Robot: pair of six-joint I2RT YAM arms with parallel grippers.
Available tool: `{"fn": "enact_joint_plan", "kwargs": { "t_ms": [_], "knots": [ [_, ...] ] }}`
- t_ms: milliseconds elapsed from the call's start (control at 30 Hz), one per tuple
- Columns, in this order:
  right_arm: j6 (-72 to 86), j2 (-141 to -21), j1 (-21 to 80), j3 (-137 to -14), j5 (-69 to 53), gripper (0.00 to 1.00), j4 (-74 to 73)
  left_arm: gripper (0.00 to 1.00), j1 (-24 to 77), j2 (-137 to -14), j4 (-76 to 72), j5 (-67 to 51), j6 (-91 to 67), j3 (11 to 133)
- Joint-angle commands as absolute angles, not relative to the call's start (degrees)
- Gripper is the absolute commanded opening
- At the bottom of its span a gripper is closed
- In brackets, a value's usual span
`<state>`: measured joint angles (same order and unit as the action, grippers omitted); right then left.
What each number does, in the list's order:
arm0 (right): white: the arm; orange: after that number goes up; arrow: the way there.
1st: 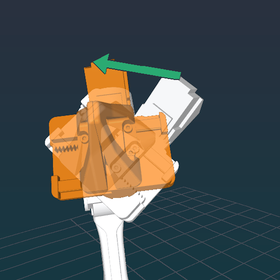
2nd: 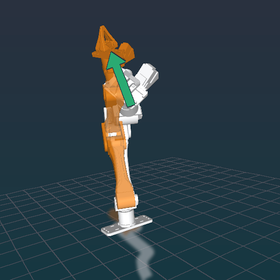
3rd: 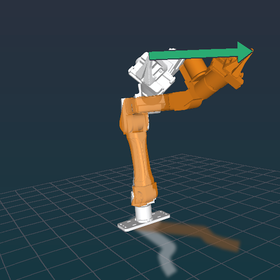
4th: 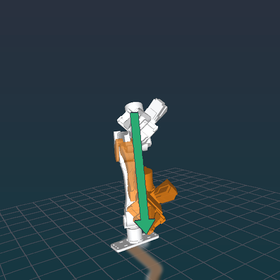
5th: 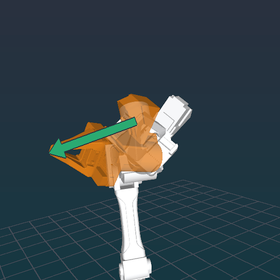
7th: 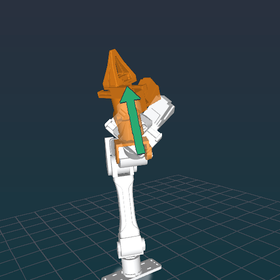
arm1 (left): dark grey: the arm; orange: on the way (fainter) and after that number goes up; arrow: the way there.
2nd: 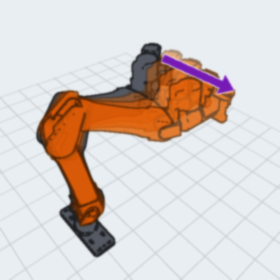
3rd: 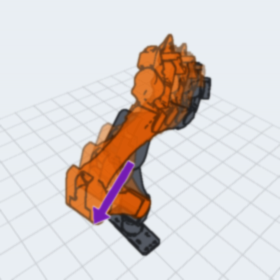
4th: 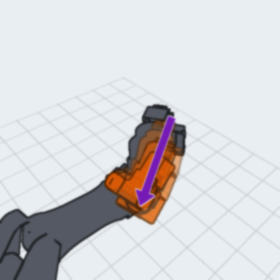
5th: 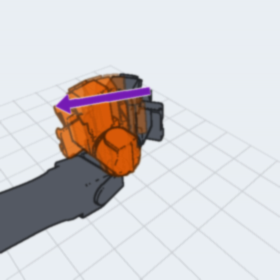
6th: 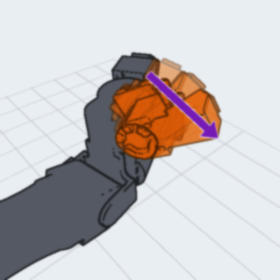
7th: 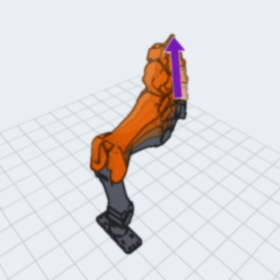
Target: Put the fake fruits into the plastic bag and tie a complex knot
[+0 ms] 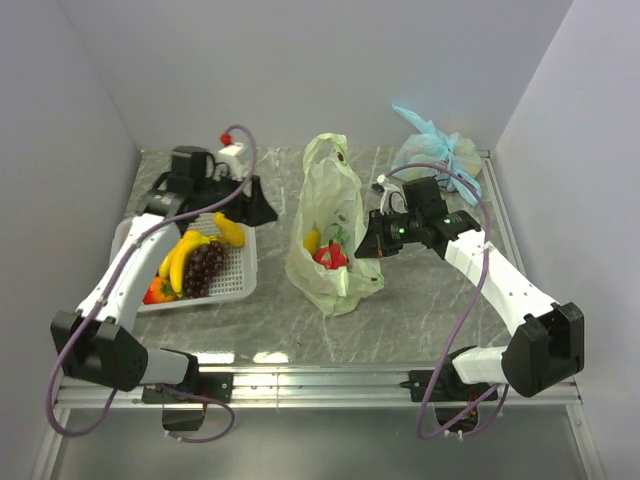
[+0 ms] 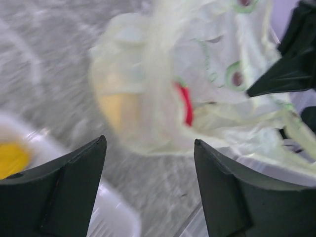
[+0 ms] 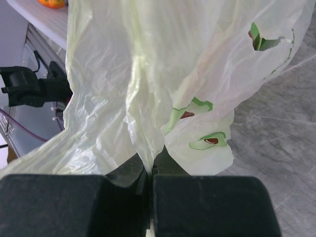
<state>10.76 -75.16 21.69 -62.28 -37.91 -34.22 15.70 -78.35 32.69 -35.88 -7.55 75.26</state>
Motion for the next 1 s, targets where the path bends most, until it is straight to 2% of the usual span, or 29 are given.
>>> {"fn": "enact_joint_plan", "kwargs": {
  "t_ms": [0, 133, 333, 800, 967],
  "knots": [
    [11.42, -74.18, 22.85, -64.86, -38.06, 0.0, -31.82, 0.77, 7.33, -72.16, 40.23, -37.01, 1.46, 75.67],
    [12.13, -74.97, 23.73, -64.69, -38.06, 0.0, -30.85, 0.76, -3.23, -71.89, 56.65, -35.86, 18.58, 76.56],
    [13.01, -75.76, 24.08, -64.69, -38.32, 0.0, -30.23, 0.75, -10.37, -75.49, 60.82, -26.38, 33.74, 70.41],
    [12.31, -76.73, 24.08, -65.21, -38.14, 0.0, -31.46, 0.76, -3.52, -86.04, 43.61, -16.18, 28.4, 61.27],
    [12.48, -77.08, 24.08, -65.48, -38.32, 0.0, -31.81, 0.78, -2.29, -89.91, 36.84, -8.18, 25.31, 58.89]
  ]
}}
